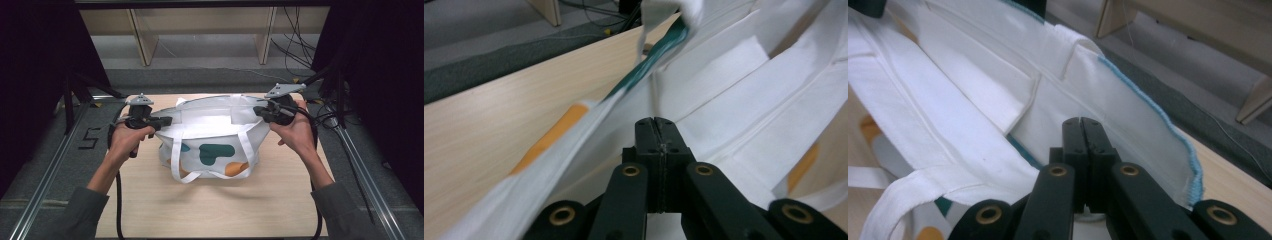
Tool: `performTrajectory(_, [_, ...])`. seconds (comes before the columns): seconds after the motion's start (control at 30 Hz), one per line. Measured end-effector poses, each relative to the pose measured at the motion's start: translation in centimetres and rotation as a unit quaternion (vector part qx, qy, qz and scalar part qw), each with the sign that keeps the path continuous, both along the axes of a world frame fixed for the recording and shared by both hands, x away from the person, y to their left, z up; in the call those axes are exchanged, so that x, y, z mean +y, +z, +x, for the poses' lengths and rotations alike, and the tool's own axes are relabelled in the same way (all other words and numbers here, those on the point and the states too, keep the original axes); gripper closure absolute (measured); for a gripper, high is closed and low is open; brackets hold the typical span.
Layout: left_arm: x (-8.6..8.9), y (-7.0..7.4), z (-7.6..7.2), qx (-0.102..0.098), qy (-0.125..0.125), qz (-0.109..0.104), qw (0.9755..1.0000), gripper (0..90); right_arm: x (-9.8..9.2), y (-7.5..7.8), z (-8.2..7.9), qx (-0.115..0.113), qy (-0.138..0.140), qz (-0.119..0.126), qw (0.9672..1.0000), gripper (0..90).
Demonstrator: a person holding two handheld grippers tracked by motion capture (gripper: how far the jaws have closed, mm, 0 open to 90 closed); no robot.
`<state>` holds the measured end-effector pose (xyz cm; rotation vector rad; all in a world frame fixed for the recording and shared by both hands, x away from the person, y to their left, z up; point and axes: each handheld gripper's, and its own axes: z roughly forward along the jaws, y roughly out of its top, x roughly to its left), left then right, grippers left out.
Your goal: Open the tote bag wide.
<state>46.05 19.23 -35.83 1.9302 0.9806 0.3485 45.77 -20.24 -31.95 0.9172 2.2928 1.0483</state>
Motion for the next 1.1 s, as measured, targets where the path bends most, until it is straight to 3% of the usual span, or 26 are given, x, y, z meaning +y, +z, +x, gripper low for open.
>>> performTrajectory(0.03, [0.1,-0.7,0.5,0.010,-0.003,0.009,0.9999,89.3,0.0,0.0,0.0,0.000,0.000,0.000,1.0000,90.0])
performTrajectory(0.07, [-0.1,-1.5,1.0,0.019,0.005,0.005,0.9998,89.2,0.1,-0.7,0.3,0.011,-0.004,-0.003,0.9999,90.0])
performTrajectory(0.1, [0.1,-2.3,1.4,0.027,0.001,0.018,0.9995,89.3,0.2,-1.2,0.6,0.026,-0.004,-0.014,0.9995,90.0])
performTrajectory(0.13, [0.1,-3.1,1.7,0.038,0.005,0.018,0.9991,89.3,0.2,-2.0,0.9,0.031,-0.004,-0.021,0.9993,90.0])
performTrajectory(0.17, [0.1,-3.8,1.9,0.049,0.010,0.017,0.9986,89.3,0.3,-3.9,1.3,0.044,-0.010,-0.028,0.9986,90.0])
performTrajectory(0.2, [0.3,-4.7,2.1,0.057,0.010,0.020,0.9981,89.3,0.3,-3.9,1.3,0.044,-0.010,-0.028,0.9986,90.0])
performTrajectory(0.27, [0.4,-6.0,2.3,0.069,0.015,0.018,0.9973,89.3,0.2,-5.7,1.7,0.072,-0.019,-0.046,0.9962,90.0])
performTrajectory(0.3, [0.8,-7.4,2.5,0.088,0.015,0.019,0.9958,89.3,-0.2,-7.5,2.1,0.100,-0.021,-0.047,0.9936,90.0])
performTrajectory(0.33, [0.8,-8.0,2.5,0.092,0.014,0.016,0.9955,89.4,-0.2,-8.5,2.3,0.115,-0.026,-0.039,0.9923,90.0])
performTrajectory(0.37, [0.8,-8.0,2.5,0.092,0.014,0.016,0.9955,89.4,-0.2,-8.5,2.3,0.115,-0.026,-0.039,0.9923,90.0])
performTrajectory(0.43, [0.9,-9.1,2.2,0.097,0.016,0.000,0.9951,89.4,0.2,-11.2,2.6,0.117,-0.022,-0.037,0.9922,90.0])
performTrajectory(0.47, [0.9,-9.1,2.2,0.097,0.016,0.000,0.9951,89.4,0.2,-11.2,2.6,0.117,-0.022,-0.037,0.9922,90.0])
performTrajectory(0.5, [0.8,-9.2,2.0,0.093,0.020,-0.006,0.9954,89.4,0.4,-11.8,2.5,0.140,-0.013,-0.049,0.9889,90.0])
performTrajectory(0.53, [0.8,-9.1,2.0,0.091,0.015,0.004,0.9958,89.4,0.8,-12.5,2.4,0.146,-0.018,-0.055,0.9875,90.0])
performTrajectory(0.57, [0.8,-8.9,1.9,0.092,0.012,0.012,0.9956,89.4,1.1,-12.5,2.5,0.133,-0.013,-0.069,0.9887,90.0])
performTrajectory(0.63, [0.7,-8.5,1.9,0.092,0.012,0.019,0.9955,89.4,1.1,-12.0,2.4,0.141,-0.021,-0.067,0.9875,90.0])
performTrajectory(0.67, [0.7,-8.2,1.9,0.089,0.011,0.025,0.9957,89.3,0.8,-10.8,2.3,0.117,-0.022,-0.057,0.9912,90.0])
performTrajectory(0.7, [0.6,-7.9,1.9,0.086,0.005,0.021,0.9961,89.3,0.8,-10.8,2.3,0.117,-0.022,-0.057,0.9912,90.0])
performTrajectory(0.77, [0.0,-7.0,2.0,0.077,0.000,0.002,0.9970,89.1,0.7,-9.2,2.3,0.104,-0.022,-0.022,0.9941,90.0])
performTrajectory(0.8, [-0.5,-6.5,2.2,0.069,0.001,0.000,0.9976,89.0,0.9,-8.5,2.5,0.084,-0.017,-0.008,0.9962,90.0])
performTrajectory(0.87, [-1.7,-5.6,2.7,0.063,-0.002,-0.004,0.9980,88.8,1.7,-7.2,3.1,0.075,-0.009,0.009,0.9971,90.0])
performTrajectory(0.93, [-2.8,-5.0,3.4,0.060,-0.009,0.007,0.9981,88.7,3.3,-6.6,3.7,0.071,-0.006,0.019,0.9972,90.0])
performTrajectory(1.0, [-4.0,-4.9,4.1,0.071,-0.012,0.010,0.9973,88.7,4.4,-6.6,4.6,0.069,0.000,0.017,0.9975,90.0])
performTrajectory(1.1, [-5.2,-5.1,4.5,0.080,-0.026,0.015,0.9963,88.4,5.8,-7.5,5.8,0.099,0.004,-0.003,0.9951,90.0])
